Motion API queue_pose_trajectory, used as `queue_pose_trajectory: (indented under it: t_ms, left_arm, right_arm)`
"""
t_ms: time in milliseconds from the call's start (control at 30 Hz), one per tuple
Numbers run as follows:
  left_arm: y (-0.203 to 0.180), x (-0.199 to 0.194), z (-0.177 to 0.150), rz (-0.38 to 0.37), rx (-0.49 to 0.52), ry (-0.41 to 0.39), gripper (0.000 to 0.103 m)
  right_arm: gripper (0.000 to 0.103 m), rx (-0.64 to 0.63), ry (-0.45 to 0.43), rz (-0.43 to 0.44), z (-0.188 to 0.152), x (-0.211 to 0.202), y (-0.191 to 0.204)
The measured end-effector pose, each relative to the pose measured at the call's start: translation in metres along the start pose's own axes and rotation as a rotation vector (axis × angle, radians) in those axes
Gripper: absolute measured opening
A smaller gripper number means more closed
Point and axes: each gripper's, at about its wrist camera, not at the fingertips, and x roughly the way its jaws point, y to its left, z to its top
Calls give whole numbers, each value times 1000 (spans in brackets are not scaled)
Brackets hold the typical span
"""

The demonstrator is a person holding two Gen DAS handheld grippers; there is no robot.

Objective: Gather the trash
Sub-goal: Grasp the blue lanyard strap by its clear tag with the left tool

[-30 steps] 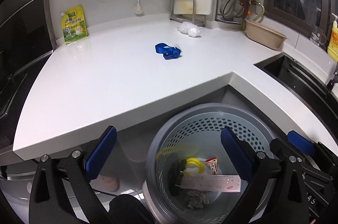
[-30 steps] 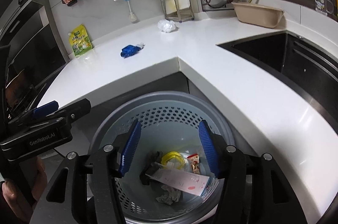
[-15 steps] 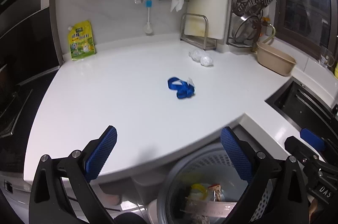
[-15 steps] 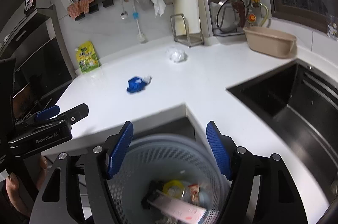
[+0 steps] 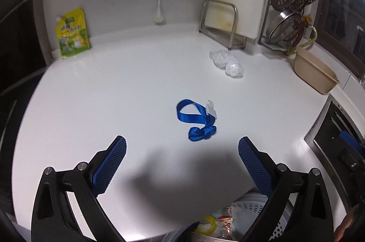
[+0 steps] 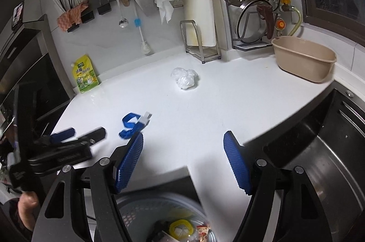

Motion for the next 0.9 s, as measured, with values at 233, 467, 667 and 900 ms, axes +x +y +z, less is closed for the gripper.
queue_pose_trajectory:
  t_ms: [233,467,667,900]
  left_arm:
    - [-6,50,13,36,-14,103,97]
    - [-14,82,24,54,6,177,96]
    - [-17,102,26,69,26,212,78]
    - [-16,102,33,26,41,179,29]
  right_arm:
    - [70,-8,2,-2,22,19,-9]
    - [70,-3,23,2,38,44,-16]
    - [70,-14,38,-4,49,66,-18]
    - [70,-28,80,-6,59,101,-19]
